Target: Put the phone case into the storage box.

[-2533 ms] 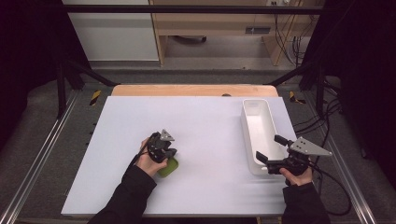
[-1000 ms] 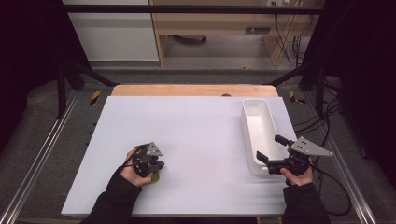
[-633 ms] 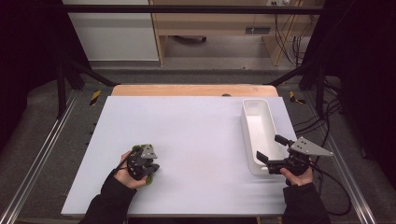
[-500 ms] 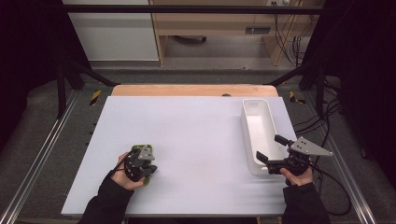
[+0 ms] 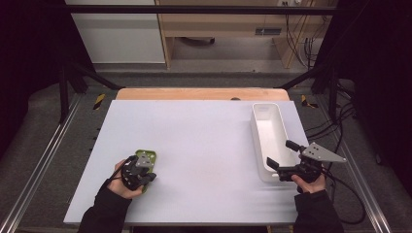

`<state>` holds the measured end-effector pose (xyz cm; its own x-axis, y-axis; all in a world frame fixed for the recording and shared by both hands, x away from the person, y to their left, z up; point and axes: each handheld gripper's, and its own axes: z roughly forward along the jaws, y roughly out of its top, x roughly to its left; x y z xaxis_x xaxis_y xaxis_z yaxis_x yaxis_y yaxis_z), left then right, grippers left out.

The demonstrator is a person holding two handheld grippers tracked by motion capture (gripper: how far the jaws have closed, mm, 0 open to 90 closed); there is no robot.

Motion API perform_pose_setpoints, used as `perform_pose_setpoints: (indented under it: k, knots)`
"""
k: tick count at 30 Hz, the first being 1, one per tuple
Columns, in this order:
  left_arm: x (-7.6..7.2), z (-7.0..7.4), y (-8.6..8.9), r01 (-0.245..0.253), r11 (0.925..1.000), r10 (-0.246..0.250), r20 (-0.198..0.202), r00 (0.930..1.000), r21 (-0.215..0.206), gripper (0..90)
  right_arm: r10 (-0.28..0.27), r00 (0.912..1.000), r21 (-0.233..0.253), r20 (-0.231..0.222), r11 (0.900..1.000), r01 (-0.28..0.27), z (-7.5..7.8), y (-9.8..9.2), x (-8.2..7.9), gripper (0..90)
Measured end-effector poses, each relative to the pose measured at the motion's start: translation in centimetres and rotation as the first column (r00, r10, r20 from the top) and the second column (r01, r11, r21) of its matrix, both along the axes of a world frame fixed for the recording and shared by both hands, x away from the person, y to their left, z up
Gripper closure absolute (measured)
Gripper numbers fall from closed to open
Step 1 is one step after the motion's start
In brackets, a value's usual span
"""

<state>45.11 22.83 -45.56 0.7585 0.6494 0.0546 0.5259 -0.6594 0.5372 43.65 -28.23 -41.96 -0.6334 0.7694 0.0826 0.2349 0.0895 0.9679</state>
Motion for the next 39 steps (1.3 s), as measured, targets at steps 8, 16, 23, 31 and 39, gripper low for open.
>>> perform_pose_setpoints:
  k: [8, 16, 23, 31, 39]
  knots:
    - [-0.1, 0.0, 0.6, -0.005, 0.9999, 0.005, -0.002, 1.0000, -0.012, 90.0, 0.001, 1.0000, 0.000, 0.001, 1.000, -0.001, 0.0, 0.0, 0.0, 0.4]
    - [-0.4, 1.6, 0.9, -0.002, 0.9931, 0.007, 0.042, 0.9991, -0.118, 84.9, 0.001, 1.0000, -0.001, 0.001, 1.000, -0.001, 0.0, 0.0, 0.0, 0.4]
    - [-0.8, 3.3, 1.3, -0.014, 0.9760, 0.036, 0.100, 0.9943, -0.217, 73.9, 0.001, 1.0000, 0.001, 0.001, 1.000, -0.001, 0.0, 0.0, 0.0, 0.4]
    - [-1.1, 5.4, 2.0, -0.044, 0.9425, 0.100, 0.152, 0.9834, -0.331, 53.2, 0.002, 1.0000, 0.000, 0.003, 1.000, -0.002, 0.0, 0.0, 0.0, 0.4]
    - [-1.5, 6.9, 2.7, -0.060, 0.9127, 0.152, 0.201, 0.9678, -0.404, 33.6, 0.001, 1.0000, 0.000, 0.005, 1.000, -0.001, 0.0, 0.0, 0.0, 0.4]
